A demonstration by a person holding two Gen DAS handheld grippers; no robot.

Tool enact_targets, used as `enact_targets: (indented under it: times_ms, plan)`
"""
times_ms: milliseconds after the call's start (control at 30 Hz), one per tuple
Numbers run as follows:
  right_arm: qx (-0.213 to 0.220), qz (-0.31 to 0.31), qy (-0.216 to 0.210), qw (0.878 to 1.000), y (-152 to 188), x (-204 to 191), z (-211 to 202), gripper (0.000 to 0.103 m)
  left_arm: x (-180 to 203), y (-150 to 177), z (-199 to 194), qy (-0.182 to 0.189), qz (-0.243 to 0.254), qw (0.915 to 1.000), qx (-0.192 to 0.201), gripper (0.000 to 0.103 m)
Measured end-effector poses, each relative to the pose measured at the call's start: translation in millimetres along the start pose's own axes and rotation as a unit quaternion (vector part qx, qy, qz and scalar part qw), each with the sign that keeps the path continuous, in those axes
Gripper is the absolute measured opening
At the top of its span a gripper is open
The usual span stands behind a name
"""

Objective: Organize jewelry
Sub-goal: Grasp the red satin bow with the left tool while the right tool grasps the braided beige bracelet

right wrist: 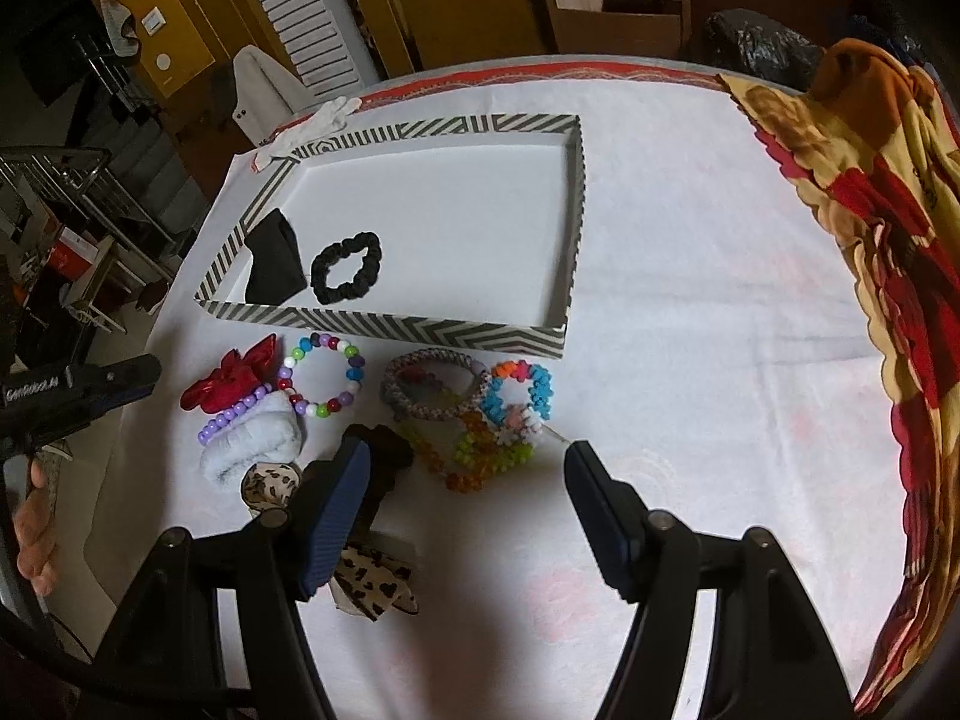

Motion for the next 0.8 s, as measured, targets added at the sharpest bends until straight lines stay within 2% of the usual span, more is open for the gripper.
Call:
enact_targets:
  times_ms: [333,433,567,733,800]
  plan:
    - [-0.008,-0.025,-0.011,1.0,-6,-1,24,0.069,-14,-1,26,0.02,-0.089,0.9953,-0.035,0.012]
    - [-0.01,-0.029,-0.015,0.999,-16,-1,33,0.061,-21,-2,33,0.028,-0.124,0.9911,-0.039,0.015]
    - [-0.014,-0.036,-0.019,0.999,-24,-5,44,0.061,-22,-5,40,0.054,-0.167,0.9836,-0.042,0.018]
    - [-0.028,-0.04,-0.031,0.998,-29,-4,59,0.061,-17,-6,45,0.049,-0.171,0.9833,-0.038,0.02]
    - [-0.034,-0.047,-0.037,0.998,-30,-5,64,0.061,-16,0,47,0.052,-0.184,0.9798,-0.058,0.02]
Point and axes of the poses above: each gripper's, at about its wrist camera, not at the fingertips, and z roughly the way its jaws point, x to its right, y to its underside, the point moved 8 cm from there along z, roughly the way its jaws point, and after that the axes turned 1 degree about x, right-handed, at the moved point
